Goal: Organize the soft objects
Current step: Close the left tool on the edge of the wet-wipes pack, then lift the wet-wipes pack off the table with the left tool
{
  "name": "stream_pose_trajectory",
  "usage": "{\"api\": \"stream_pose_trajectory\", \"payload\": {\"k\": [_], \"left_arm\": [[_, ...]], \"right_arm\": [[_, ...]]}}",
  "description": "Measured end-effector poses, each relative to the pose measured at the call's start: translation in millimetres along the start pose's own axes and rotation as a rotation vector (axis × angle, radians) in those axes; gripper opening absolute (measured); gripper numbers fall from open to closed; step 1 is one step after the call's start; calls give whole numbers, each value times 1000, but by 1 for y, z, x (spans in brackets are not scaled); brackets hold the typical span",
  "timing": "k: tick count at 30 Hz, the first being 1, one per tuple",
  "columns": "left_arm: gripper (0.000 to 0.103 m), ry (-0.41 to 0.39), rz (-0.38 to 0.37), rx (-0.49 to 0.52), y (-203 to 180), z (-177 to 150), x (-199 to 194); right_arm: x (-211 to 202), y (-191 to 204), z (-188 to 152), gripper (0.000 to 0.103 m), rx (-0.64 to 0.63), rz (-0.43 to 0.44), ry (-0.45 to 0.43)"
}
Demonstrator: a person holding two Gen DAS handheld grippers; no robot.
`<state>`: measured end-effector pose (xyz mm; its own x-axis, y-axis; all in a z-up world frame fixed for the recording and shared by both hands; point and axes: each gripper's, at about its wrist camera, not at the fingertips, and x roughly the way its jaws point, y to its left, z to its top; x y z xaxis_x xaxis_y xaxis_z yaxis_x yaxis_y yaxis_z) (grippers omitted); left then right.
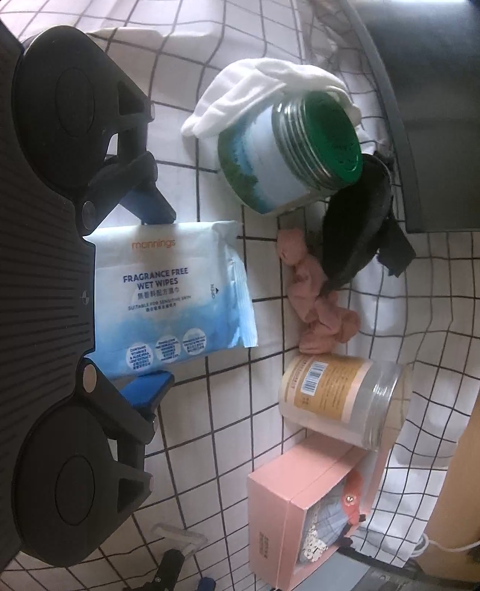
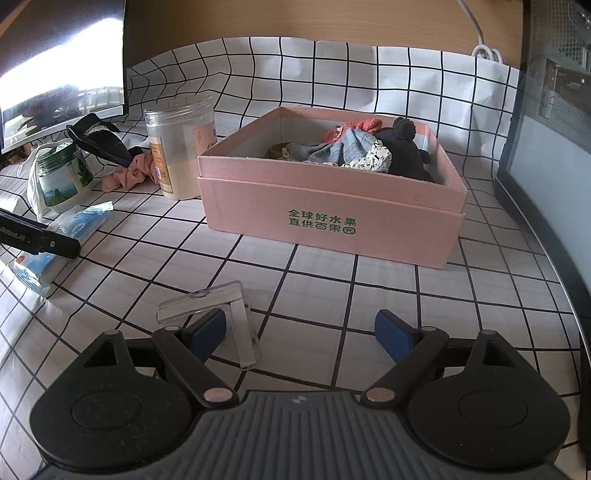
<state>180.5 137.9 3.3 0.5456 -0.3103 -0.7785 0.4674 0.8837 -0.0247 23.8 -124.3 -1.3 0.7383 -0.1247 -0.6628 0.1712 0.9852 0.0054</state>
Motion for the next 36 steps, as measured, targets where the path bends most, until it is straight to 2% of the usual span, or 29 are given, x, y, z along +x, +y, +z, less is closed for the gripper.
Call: {"api": "stream_pose_trajectory", "payload": {"k": [8,16,18,21,24,28,32,36], "left_arm": [[87,-17,2,14,-3,-4,-1],[84,8,-31,23,-13,-8,-11],[84,18,-54,24,-16,-9,-15],[84,30,-87,28,-22,-12,-20],[84,34,-126,35,-28,-13,-24],[84,24,-157,51,-37,-10,-28],[84,6,-164,57,-43,-7,-33],[84,-2,-154,43,-42,-6,-37]], "right_arm": [[1,1,0,95,-17,18,20],[5,2,5,99,-44,42,63],[5,1,8,98,-50,43,79],[0,5,13,90,-75,37,98],[-15,14,14,90,-109,42,63],[-25,20,14,88,-120,53,66],[-27,15,11,82,-114,1,88],[-37,13,6,82,-118,-21,79]]}}
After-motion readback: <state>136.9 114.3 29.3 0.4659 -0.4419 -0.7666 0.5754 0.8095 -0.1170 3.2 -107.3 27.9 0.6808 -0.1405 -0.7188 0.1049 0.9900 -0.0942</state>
